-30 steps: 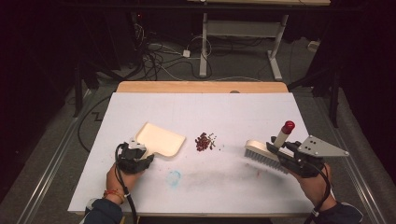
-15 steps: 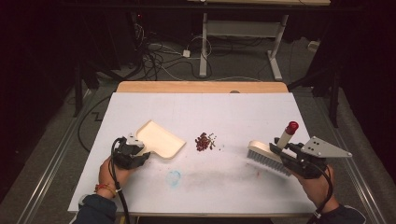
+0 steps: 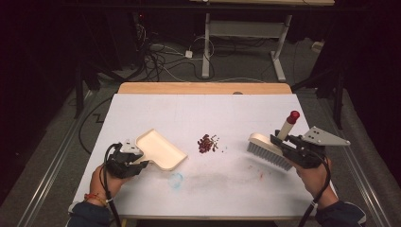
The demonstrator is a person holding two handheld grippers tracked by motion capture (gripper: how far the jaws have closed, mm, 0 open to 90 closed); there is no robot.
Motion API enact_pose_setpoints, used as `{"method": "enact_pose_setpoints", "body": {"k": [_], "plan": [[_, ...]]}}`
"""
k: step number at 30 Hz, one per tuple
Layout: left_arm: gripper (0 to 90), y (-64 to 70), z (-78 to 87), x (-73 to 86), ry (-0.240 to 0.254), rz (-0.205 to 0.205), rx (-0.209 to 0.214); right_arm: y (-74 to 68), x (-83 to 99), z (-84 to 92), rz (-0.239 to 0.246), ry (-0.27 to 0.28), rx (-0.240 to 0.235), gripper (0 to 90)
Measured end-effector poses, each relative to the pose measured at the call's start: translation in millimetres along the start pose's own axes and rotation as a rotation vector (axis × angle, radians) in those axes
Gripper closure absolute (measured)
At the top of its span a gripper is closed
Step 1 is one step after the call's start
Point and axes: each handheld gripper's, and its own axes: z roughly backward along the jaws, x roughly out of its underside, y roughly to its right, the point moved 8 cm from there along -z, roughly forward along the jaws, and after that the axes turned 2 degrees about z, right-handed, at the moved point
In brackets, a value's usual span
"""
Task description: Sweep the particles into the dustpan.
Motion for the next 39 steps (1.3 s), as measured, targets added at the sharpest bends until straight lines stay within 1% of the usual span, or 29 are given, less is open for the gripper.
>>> {"method": "enact_pose_setpoints", "body": {"k": [1, 2, 3, 4, 5, 6, 8, 9, 10, 11, 12, 13, 14, 16, 18, 22, 23, 24, 26, 27, 30, 31, 33, 34, 35, 36, 37, 38, 39], "plan": [[64.0, 1.8, 0.8, 2.2, -0.004, -0.002, 0.001, 0.0, 0.0, 0.0, 0.0, 0.0, 0.0, 71.0], [64.0, 3.9, 1.7, 3.7, -0.003, -0.004, 0.01, 0.5, -3.8, -8.7, 0.0, -0.002, 0.004, 71.0], [64.0, 5.8, 2.6, 5.3, -0.006, -0.01, 0.016, 0.6, -6.1, -12.8, 0.006, -0.004, 0.006, 71.0], [64.0, 7.4, 3.4, 6.3, -0.006, -0.013, 0.018, 0.6, -6.1, -12.8, 0.006, -0.004, 0.006, 71.0], [64.0, 10.7, 5.7, 7.7, -0.015, -0.028, 0.024, 1.3, -11.8, -21.7, 0.009, 0.001, 0.005, 71.0], [64.0, 10.7, 5.7, 7.7, -0.015, -0.028, 0.024, 1.6, -15.1, -26.9, 0.013, 0.006, 0.006, 71.0], [64.0, 15.0, 7.1, 9.0, -0.016, -0.033, 0.035, 0.9, -19.8, -37.6, 0.021, -0.001, 0.01, 71.0], [64.0, 17.3, 7.4, 9.7, -0.018, -0.037, 0.04, 0.9, -19.8, -37.6, 0.021, -0.001, 0.01, 71.0], [64.0, 19.2, 7.6, 10.0, -0.022, -0.042, 0.047, 0.3, -23.2, -49.5, 0.021, -0.008, 0.016, 71.0], [64.0, 20.8, 8.1, 9.4, -0.023, -0.042, 0.051, 0.3, -23.2, -49.5, 0.021, -0.008, 0.016, 71.0], [64.0, 24.8, 10.2, 5.7, -0.02, -0.052, 0.075, 0.3, -26.3, -62.5, 0.024, -0.011, 0.02, 71.0], [64.0, 27.4, 11.0, 3.6, -0.014, -0.058, 0.084, 0.4, -28.1, -69.8, 0.027, -0.005, 0.023, 71.0], [64.0, 27.4, 11.0, 3.6, -0.014, -0.058, 0.084, 0.6, -28.9, -77.8, 0.035, -0.013, 0.025, 71.0], [64.0, 34.0, 7.9, 1.3, -0.023, -0.081, 0.086, 0.6, -30.3, -93.2, 0.04, -0.033, 0.042, 71.0], [64.0, 35.8, 5.6, 1.7, -0.029, -0.086, 0.085, 0.1, -32.1, -107.2, 0.043, -0.045, 0.056, 71.0], [64.0, 39.9, 3.4, 0.1, -0.026, -0.087, 0.086, -2.6, -36.0, -130.2, 0.063, -0.042, 0.093, 71.0], [64.0, 41.3, 3.2, -0.5, -0.025, -0.092, 0.083, -2.6, -36.0, -130.2, 0.063, -0.042, 0.093, 71.0], [63.9, 43.5, 2.5, -0.7, -0.025, -0.097, 0.085, -3.5, -36.4, -139.6, 0.039, -0.04, 0.098, 71.0], [63.9, 46.6, 1.0, -1.4, -0.025, -0.105, 0.084, -4.0, -36.3, -147.7, 0.029, -0.039, 0.108, 71.0], [63.9, 47.8, 0.3, -1.7, -0.024, -0.108, 0.09, -4.0, -36.3, -147.7, 0.029, -0.039, 0.108, 71.0], [63.9, 50.3, -2.2, -2.4, -0.021, -0.11, 0.093, -6.3, -35.8, -156.0, 0.034, -0.036, 0.124, 71.0], [63.9, 51.1, -3.1, -2.6, -0.018, -0.107, 0.096, -10.1, -34.1, -159.8, 0.023, -0.037, 0.105, 71.0], [63.9, 53.1, -4.9, -2.8, -0.017, -0.103, 0.096, -15.1, -31.9, -162.1, 0.022, -0.035, 0.08, 71.0], [63.9, 54.2, -5.7, -3.0, -0.02, -0.107, 0.091, -15.1, -31.9, -162.1, 0.022, -0.035, 0.08, 71.0], [63.9, 55.3, -6.4, -3.4, -0.02, -0.108, 0.088, -20.6, -32.4, -162.6, 0.039, -0.039, 0.079, 71.0], [63.9, 56.5, -6.9, -4.0, -0.019, -0.107, 0.089, -23.7, -32.5, -163.2, 0.045, -0.037, 0.07, 71.0], [63.9, 57.6, -7.7, -4.6, -0.021, -0.109, 0.087, -23.7, -32.5, -163.2, 0.045, -0.037, 0.07, 71.0], [63.9, 58.7, -8.6, -5.3, -0.022, -0.111, 0.085, -32.4, -30.9, -164.1, 0.043, -0.037, 0.044, 70.9], [63.9, 59.7, -9.3, -6.3, -0.02, -0.111, 0.087, -32.4, -30.9, -164.1, 0.043, -0.037, 0.044, 70.9]]}}
